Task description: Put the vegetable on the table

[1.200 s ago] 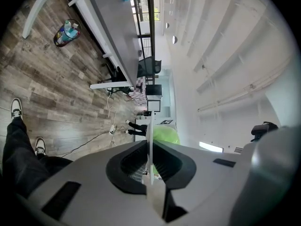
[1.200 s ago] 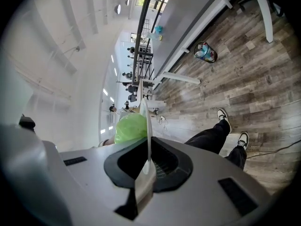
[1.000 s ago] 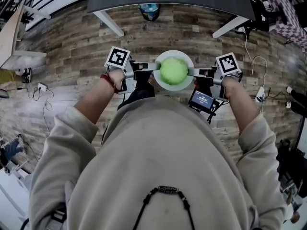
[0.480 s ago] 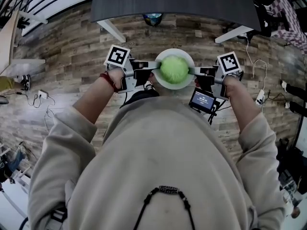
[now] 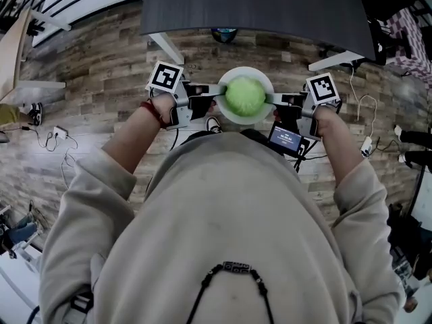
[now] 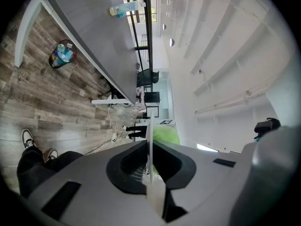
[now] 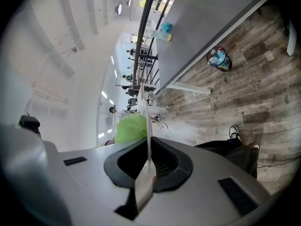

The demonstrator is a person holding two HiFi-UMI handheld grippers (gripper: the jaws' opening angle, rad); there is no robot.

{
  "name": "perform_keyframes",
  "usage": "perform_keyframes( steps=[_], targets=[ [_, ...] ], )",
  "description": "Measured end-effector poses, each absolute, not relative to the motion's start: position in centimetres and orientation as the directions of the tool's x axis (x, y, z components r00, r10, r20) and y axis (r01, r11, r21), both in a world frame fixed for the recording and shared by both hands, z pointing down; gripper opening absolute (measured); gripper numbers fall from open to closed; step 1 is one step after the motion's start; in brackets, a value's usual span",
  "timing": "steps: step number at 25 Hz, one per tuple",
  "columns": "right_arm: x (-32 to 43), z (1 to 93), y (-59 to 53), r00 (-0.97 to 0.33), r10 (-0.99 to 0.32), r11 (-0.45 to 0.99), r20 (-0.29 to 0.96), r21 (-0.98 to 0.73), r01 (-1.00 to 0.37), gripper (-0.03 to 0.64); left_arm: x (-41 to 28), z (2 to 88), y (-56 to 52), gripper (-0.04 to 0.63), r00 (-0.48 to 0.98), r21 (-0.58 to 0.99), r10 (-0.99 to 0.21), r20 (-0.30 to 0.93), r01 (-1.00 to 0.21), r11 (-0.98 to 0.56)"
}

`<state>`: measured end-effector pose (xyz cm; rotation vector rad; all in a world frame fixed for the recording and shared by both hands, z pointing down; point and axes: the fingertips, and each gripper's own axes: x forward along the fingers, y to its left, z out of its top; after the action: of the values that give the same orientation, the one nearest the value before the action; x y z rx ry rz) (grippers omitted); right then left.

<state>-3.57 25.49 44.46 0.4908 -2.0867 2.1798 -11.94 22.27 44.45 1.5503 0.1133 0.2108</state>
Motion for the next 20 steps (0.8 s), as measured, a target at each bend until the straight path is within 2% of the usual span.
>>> perform_keyframes(
  steps=[11, 20],
  targets=[
    [-3.5, 45.3, 24.7, -0.953, -0.098, -0.041, 0.286, -0.958, -0.283, 0.029, -12.1, 45.3, 22.0, 0.029, 0.986, 0.997, 0.154, 0.066, -0.070, 0.017],
    [-1.4, 45.3, 16.5, -0.962, -0.050, -0.056, 0.267, -0.963, -0.265, 0.029, -10.1, 45.3, 14.3, 0.029, 0.993, 0.995, 0.091, 0.069, -0.075, 0.061]
  ],
)
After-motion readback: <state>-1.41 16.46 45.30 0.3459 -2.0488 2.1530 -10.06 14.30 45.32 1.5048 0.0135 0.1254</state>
